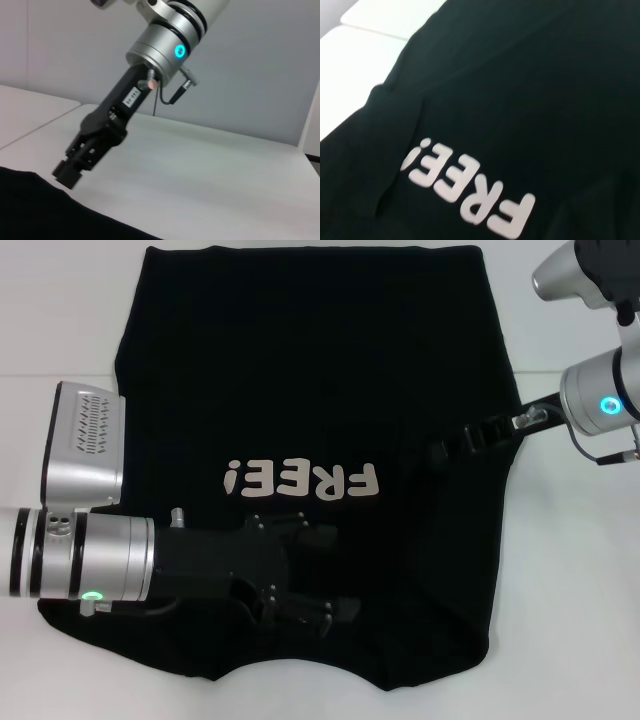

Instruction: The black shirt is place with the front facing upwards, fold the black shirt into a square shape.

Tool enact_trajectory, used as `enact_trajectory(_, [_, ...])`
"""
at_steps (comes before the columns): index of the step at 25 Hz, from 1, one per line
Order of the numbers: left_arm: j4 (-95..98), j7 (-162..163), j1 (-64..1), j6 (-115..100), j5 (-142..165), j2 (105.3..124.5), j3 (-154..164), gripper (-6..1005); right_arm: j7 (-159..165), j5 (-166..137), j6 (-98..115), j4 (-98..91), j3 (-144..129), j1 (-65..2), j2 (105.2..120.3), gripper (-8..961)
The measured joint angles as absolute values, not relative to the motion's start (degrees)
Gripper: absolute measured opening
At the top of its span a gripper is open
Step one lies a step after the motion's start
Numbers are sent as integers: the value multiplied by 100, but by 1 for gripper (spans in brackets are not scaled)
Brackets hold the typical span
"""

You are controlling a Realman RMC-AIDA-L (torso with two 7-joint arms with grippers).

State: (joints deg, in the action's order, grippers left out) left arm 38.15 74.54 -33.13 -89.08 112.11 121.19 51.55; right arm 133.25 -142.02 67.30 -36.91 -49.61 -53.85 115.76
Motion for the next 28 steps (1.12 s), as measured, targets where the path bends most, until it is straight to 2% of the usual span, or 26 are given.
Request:
enact_trajectory(11, [3780,7440,-3335,-8876,11205,12128,5124,927,13561,-14204,6787,-3623,-4947,-5295,11400,382])
enact_trajectory(16, [3776,7448,-3318,-8876,11205,12157,5123,926,13643,-14211,6657,-3566,-4963,-5236,11400,629])
enact_trajectory(19, [3761,7460,-3306,-8876,11205,12157,5123,925,13672,-14216,6391,-3394,-4975,-5227,11403,852])
enact_trajectory(25, [3761,7461,-3283,-8877,11205,12169,5124,924,13672,-14219,5643,-2923,-4975,-5371,11511,937])
enact_trajectory(28, [3761,7456,-3277,-8877,11205,12172,5117,923,13645,-14206,5324,-2757,-4975,-5416,11603,932])
